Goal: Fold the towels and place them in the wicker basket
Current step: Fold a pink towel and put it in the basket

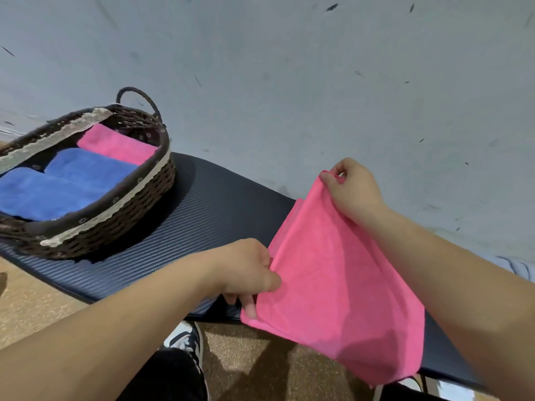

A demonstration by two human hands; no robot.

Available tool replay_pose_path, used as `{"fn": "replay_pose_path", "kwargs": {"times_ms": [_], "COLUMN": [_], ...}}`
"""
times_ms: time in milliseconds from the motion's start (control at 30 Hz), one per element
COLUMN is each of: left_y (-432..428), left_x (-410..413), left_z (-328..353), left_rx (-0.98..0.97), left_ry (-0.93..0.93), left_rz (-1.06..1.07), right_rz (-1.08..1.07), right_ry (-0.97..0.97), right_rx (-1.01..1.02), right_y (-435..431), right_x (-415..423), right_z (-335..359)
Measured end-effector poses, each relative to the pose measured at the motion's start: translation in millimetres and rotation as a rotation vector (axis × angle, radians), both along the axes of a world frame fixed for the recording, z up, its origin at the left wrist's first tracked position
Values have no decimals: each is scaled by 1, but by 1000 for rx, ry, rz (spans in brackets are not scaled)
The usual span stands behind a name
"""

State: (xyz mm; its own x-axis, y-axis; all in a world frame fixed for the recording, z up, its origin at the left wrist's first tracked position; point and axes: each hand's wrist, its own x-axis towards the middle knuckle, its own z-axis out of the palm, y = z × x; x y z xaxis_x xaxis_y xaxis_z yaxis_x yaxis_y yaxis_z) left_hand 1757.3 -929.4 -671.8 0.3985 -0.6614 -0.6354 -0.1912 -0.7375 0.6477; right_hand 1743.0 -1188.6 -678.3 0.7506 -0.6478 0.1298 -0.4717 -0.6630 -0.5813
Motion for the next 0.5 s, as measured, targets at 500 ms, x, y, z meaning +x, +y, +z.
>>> {"fn": "replay_pose_path", "kwargs": {"times_ms": [500], "left_y": [-1], "left_x": [13], "left_z": [-25], "left_rx": [150], "left_ry": [-497], "left_rz": [-22], "right_rz": [67], "right_ry": [216], "right_rx": [-128], "right_y": [11], "right_x": [12], "right_z": [-49]}}
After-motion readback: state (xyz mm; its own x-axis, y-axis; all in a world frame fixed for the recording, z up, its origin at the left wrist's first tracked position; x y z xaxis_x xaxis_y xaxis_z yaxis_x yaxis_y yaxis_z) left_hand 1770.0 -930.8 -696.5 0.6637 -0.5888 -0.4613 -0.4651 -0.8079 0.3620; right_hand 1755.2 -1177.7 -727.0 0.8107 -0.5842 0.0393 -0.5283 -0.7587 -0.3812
